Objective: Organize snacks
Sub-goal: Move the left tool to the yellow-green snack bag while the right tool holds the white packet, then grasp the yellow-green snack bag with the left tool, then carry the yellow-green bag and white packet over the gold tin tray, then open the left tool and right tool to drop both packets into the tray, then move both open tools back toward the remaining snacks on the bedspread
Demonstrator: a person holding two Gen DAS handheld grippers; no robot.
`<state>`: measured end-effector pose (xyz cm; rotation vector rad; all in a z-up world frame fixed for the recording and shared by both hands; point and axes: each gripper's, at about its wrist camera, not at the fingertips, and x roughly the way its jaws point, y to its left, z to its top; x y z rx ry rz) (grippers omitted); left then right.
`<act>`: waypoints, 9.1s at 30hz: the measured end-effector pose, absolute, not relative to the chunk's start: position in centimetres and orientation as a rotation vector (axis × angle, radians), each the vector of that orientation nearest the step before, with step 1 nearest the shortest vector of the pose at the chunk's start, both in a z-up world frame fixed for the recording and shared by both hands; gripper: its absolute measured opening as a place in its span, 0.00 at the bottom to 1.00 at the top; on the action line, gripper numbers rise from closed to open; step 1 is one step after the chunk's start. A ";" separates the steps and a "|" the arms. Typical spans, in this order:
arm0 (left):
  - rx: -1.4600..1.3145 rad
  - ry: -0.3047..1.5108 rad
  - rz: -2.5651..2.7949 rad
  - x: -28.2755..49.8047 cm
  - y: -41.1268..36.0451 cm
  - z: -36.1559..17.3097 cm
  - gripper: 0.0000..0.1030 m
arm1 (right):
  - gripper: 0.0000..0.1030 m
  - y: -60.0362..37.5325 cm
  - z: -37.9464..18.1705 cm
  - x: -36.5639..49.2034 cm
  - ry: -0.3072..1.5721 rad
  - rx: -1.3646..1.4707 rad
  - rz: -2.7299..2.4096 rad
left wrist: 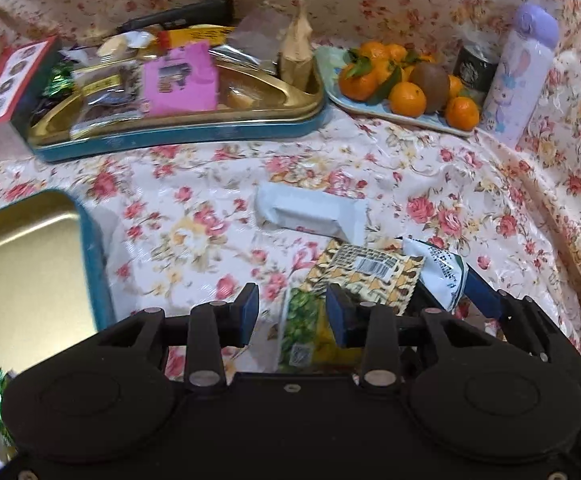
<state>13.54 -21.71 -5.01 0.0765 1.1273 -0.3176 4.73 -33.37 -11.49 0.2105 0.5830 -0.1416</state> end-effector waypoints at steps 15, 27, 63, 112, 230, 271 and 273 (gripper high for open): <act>0.029 1.213 -0.306 15.1 -22.2 -6.5 0.44 | 0.51 -33.6 -11.5 4.5 0.572 0.235 -0.142; 0.096 1.198 -0.293 12.5 -19.5 -7.3 0.44 | 0.51 -33.9 -11.5 4.7 0.581 0.228 -0.128; 0.229 0.960 -0.518 4.5 -18.2 -4.6 0.44 | 0.50 -31.2 -8.0 1.7 0.642 -0.017 -0.211; 0.197 1.119 -0.452 7.9 -21.9 -7.4 0.49 | 0.65 -31.8 -9.3 -1.9 0.746 0.181 -0.268; 0.059 0.870 -0.058 4.8 5.1 -0.9 0.54 | 0.62 -10.6 -2.3 1.9 0.685 0.081 0.026; 0.188 0.939 -0.332 -4.6 -11.1 -4.1 0.54 | 0.62 -27.1 -8.9 6.5 0.662 -0.039 -0.098; 0.187 0.948 -0.328 -4.5 -11.3 -4.2 0.54 | 0.62 -27.4 -9.4 7.2 0.680 -0.037 -0.085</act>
